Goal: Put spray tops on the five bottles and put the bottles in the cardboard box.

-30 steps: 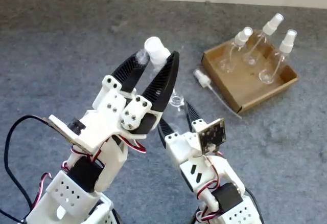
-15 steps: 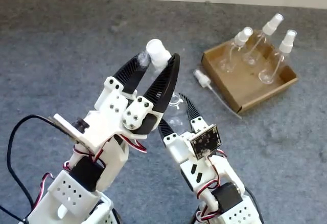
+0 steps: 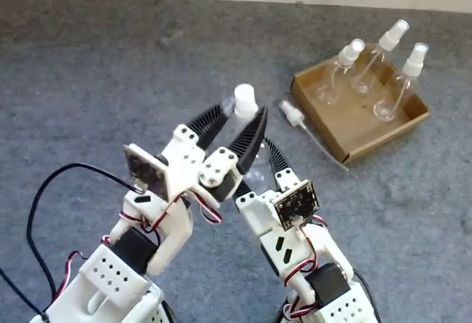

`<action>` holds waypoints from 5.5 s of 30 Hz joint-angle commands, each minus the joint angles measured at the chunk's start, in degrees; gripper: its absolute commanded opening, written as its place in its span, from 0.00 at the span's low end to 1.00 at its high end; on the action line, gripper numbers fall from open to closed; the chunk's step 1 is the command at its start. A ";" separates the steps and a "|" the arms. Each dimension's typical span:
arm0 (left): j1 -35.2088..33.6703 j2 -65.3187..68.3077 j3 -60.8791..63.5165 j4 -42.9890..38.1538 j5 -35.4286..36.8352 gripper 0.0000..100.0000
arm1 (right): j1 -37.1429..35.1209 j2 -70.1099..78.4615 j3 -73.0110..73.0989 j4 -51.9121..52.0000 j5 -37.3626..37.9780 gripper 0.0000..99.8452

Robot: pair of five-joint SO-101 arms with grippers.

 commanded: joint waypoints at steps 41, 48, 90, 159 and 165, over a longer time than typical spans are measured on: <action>-0.66 -1.54 6.64 4.31 0.35 0.16 | 3.74 -0.66 8.40 2.77 0.70 0.16; -0.48 -11.03 8.13 6.15 0.35 0.16 | 3.65 -0.48 8.40 2.77 0.70 0.16; -12.79 -25.19 19.82 2.02 0.35 0.16 | -1.80 -0.40 8.48 2.86 1.05 0.16; -17.89 -25.27 23.96 14.51 -1.67 0.03 | 23.25 -0.75 5.58 4.44 0.70 0.16; -17.89 -25.63 23.96 21.01 -1.67 0.03 | 31.43 -0.22 -5.32 12.88 0.70 0.16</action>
